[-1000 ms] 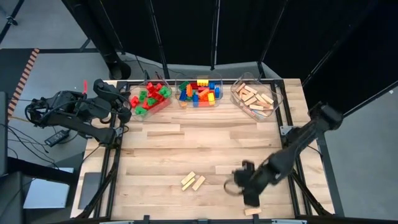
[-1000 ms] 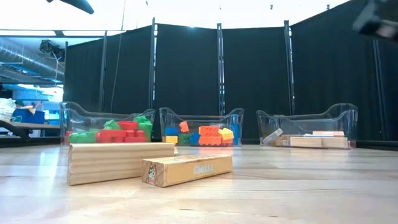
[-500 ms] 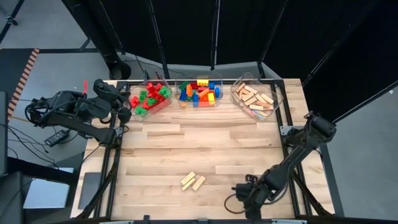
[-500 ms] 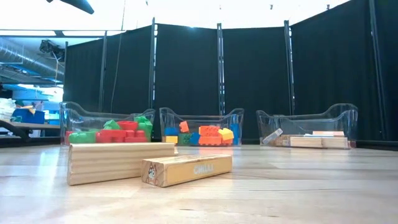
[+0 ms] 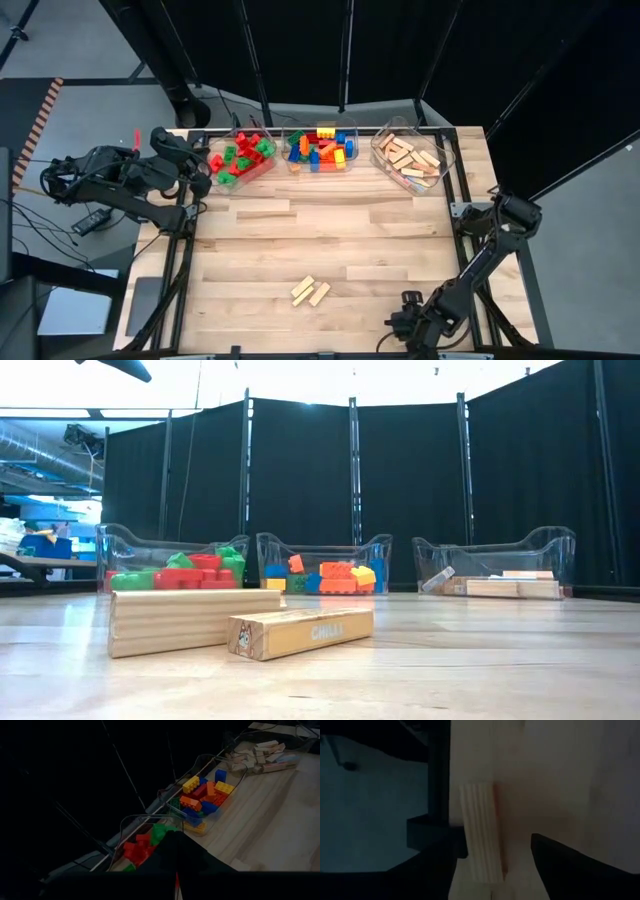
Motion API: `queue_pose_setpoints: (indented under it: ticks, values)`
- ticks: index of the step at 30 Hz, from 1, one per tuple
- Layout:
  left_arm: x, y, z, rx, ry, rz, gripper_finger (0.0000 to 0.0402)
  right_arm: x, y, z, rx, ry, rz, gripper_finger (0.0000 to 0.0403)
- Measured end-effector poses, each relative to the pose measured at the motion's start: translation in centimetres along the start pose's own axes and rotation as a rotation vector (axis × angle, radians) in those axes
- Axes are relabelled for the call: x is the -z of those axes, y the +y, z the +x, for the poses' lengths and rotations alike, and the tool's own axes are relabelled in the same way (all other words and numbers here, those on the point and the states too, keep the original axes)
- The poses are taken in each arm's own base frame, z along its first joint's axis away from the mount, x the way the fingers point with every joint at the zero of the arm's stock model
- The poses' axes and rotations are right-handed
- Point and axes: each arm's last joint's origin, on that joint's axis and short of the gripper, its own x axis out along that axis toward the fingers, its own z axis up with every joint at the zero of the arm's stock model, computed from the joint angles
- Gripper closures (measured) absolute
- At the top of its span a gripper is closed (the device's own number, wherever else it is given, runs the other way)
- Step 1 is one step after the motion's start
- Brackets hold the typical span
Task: Sort blocks by size
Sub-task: Put the brown wooden block into the right transparent bin
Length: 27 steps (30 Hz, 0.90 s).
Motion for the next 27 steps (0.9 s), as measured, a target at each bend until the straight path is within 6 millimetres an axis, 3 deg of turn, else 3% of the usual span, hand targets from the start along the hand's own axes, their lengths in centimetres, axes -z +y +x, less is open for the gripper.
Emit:
queue_pose_setpoints:
  ticks: [7,13,17,24,27]
  values:
    - [0.0,0.0,0.0,0.001,-0.002,-0.028,0.0397,0.0,0.1,1.2,-0.014,0.023,-0.018,0.0111]
    - [0.0,-0.1,0.0,0.002,-0.003,-0.028,0.0397,0.0,0.0,2.3,0.009,0.043,-0.014,0.0129]
    - [-0.1,-0.1,0.0,0.001,-0.002,-0.027,0.0397,0.0,-0.6,3.4,0.051,0.080,-0.014,0.0198]
    - [-0.1,-0.2,0.1,0.000,0.001,-0.024,0.0397,-2.0,-3.2,3.0,0.098,0.147,0.021,0.0379]
    - [-0.1,-0.2,0.1,-0.001,0.001,-0.022,0.0397,-3.6,-5.2,2.9,0.127,0.127,-0.010,0.0387]
